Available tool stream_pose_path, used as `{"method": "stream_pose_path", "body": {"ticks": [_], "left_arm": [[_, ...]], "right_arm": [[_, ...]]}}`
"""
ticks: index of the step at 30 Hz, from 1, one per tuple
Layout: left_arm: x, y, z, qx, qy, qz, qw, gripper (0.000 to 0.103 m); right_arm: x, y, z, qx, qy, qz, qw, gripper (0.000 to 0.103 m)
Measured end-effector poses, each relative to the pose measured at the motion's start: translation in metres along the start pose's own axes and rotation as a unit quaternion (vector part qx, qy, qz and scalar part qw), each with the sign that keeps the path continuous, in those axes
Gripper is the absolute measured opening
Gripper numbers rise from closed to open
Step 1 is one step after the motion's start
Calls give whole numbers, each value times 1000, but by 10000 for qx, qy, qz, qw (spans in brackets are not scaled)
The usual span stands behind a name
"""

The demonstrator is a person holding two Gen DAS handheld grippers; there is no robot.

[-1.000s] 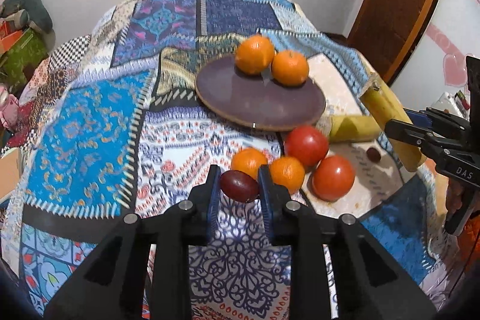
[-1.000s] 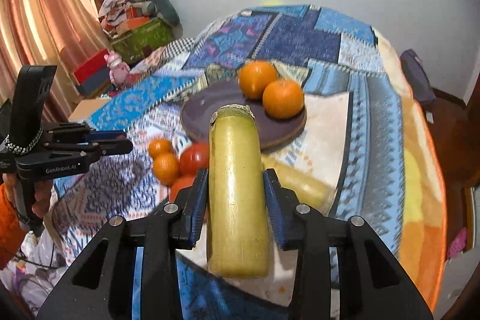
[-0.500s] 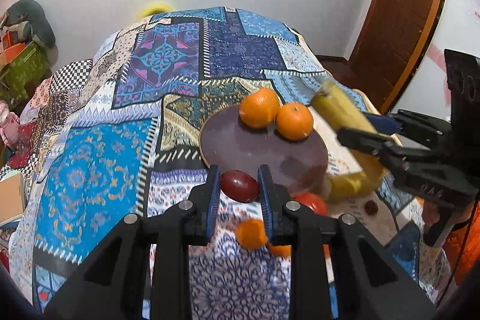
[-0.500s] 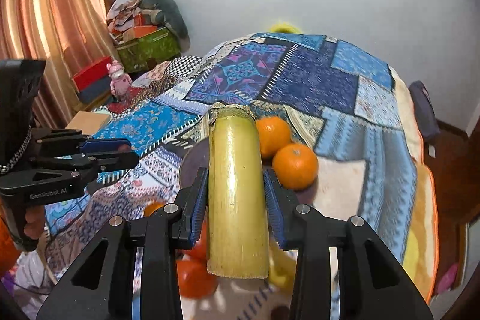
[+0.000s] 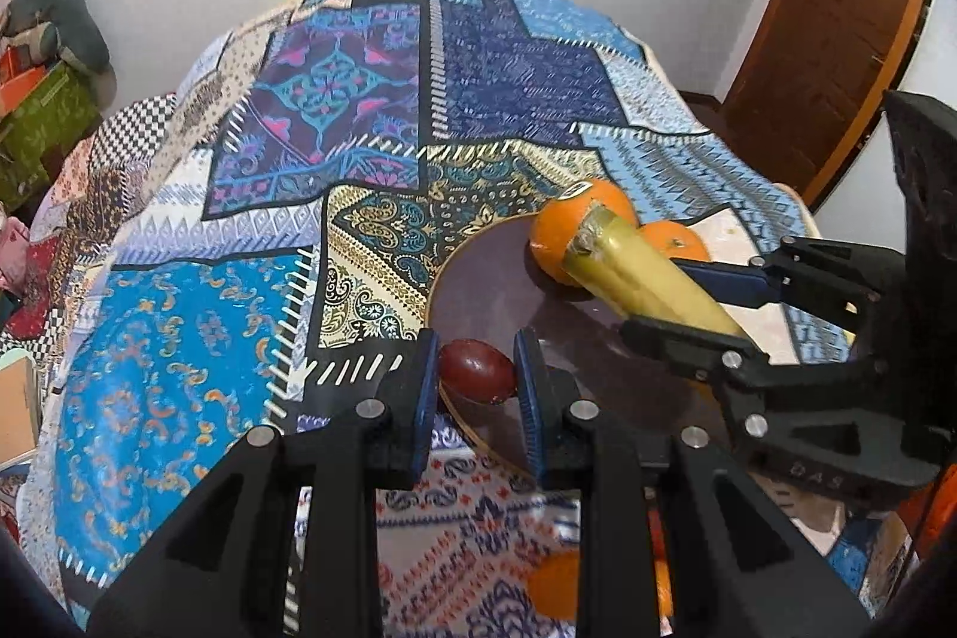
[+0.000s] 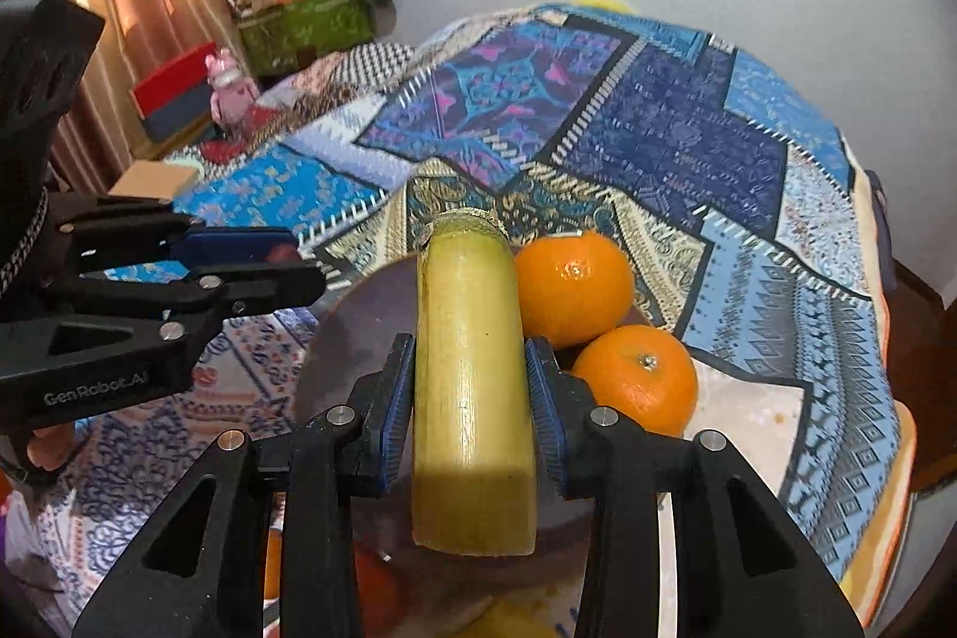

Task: Organize fruits
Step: 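Carry the plum and yellow cylinder onto the purple plate with both tools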

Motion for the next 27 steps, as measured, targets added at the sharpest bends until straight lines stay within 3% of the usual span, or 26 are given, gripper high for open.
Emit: {"method": "stream_pose_path", "body": {"ticks": [14, 24, 27], "left_arm": [[-1, 46, 5, -322, -1, -104, 9994, 25], [-2, 57, 4, -438, 17, -42, 9990, 25], [-1, 57, 4, -473, 13, -61, 9989, 25]], "right_arm": [[5, 33, -7, -549, -37, 71, 9985, 34], [8, 40, -12, -676, -61, 12, 9977, 34], [8, 33, -7, -599, 29, 162, 9981, 34]]}}
Point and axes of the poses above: each gripper's, at about its wrist camera, not at the fingertips, and y roughly the way its jaws point, x to its right, z to its top, the point moved 7 cm from there along y, roughly the way its jaws point, and after that the axes turned 12 degrees about y, right-handed, at the moved point
